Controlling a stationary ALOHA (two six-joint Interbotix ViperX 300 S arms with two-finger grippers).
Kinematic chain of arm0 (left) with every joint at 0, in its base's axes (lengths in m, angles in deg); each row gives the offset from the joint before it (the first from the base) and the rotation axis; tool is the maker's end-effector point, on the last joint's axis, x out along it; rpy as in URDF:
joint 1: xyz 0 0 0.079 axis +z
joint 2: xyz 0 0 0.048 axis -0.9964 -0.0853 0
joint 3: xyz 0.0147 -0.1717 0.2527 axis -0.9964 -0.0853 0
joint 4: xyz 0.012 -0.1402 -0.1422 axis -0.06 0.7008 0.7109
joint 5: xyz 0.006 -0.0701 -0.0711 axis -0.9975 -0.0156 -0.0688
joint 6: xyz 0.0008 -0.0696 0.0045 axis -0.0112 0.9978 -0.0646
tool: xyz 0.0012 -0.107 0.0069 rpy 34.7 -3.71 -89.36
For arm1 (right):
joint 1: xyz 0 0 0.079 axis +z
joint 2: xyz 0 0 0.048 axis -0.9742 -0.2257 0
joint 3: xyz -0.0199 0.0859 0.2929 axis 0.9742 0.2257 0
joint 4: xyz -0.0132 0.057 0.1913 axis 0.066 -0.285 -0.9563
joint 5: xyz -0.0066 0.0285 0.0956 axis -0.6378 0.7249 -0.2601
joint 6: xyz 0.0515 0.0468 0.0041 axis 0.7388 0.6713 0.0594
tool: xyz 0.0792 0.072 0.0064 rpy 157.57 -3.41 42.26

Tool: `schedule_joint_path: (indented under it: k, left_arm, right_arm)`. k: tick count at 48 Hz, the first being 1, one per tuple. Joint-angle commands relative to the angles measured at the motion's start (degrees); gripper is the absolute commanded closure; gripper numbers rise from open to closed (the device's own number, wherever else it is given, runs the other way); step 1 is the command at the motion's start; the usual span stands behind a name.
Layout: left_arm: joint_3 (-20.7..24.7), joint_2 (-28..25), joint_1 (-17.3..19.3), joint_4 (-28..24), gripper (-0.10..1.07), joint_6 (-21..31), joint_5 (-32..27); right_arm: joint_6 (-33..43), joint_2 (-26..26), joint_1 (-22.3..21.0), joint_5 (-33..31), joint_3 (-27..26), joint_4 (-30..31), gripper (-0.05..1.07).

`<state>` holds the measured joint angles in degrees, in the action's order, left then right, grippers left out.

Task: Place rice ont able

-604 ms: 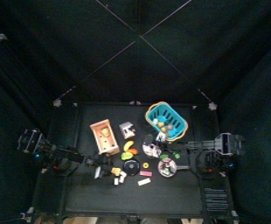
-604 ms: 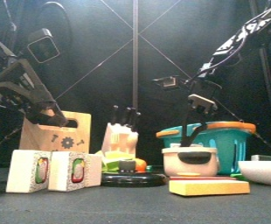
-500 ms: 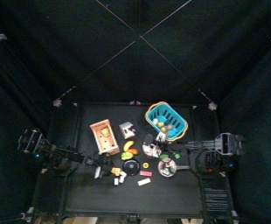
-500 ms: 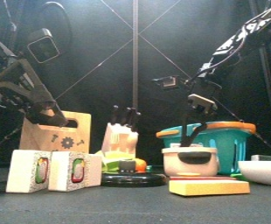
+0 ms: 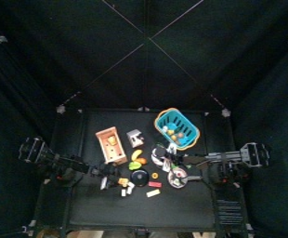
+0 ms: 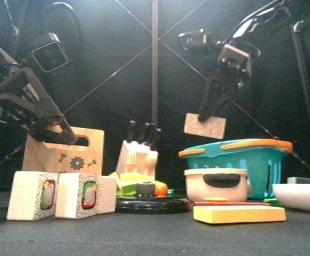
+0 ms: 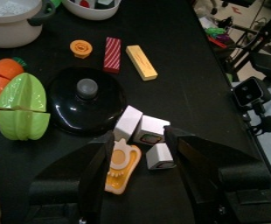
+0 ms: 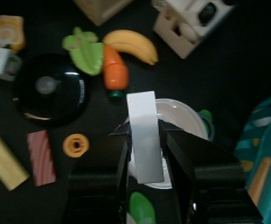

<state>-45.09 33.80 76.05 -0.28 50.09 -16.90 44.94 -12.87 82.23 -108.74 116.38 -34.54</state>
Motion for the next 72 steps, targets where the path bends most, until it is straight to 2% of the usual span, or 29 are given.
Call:
schedule_joint_path:
  k: [1, 17, 28, 47, 55, 63, 72]
  left_arm:
    - [1.0, 0.1, 0.0, 0.1, 0.11, 0.0, 0.3]
    - [1.1, 0.1, 0.1, 0.1, 0.11, 0.0, 0.2]
    - [1.1, 0.0, 0.0, 0.1, 0.11, 0.0, 0.3]
    - [1.0, 0.0, 0.0, 0.1, 0.11, 0.0, 0.3]
    - [1.0, 0.0, 0.0, 0.1, 0.11, 0.0, 0.3]
    - [0.9, -0.1, 0.1, 0.1, 0.11, 0.0, 0.2]
    - [1.1, -0.4, 0.1, 0.1, 0.11, 0.0, 0.3]
  right_arm:
    - [0.1, 0.3, 1.8, 1.3, -0.7, -1.5, 0.48]
    - [0.1, -6.0, 5.5, 4.3, -0.1, -6.3, 0.48]
    - [0.0, -6.2, 6.1, 7.3, 0.8, -12.7, 0.48]
    - [0.4, -7.2, 6.1, 3.6, 1.2, -12.7, 0.48]
    - [3.3, -11.3, 6.2, 3.2, -0.4, -7.9, 0.48]
    - [8.2, -16.3, 6.9, -1.1, -2.8, -0.7, 0.47]
    - [9.1, -17.8, 9.1, -3.2, -4.7, 1.6, 0.47]
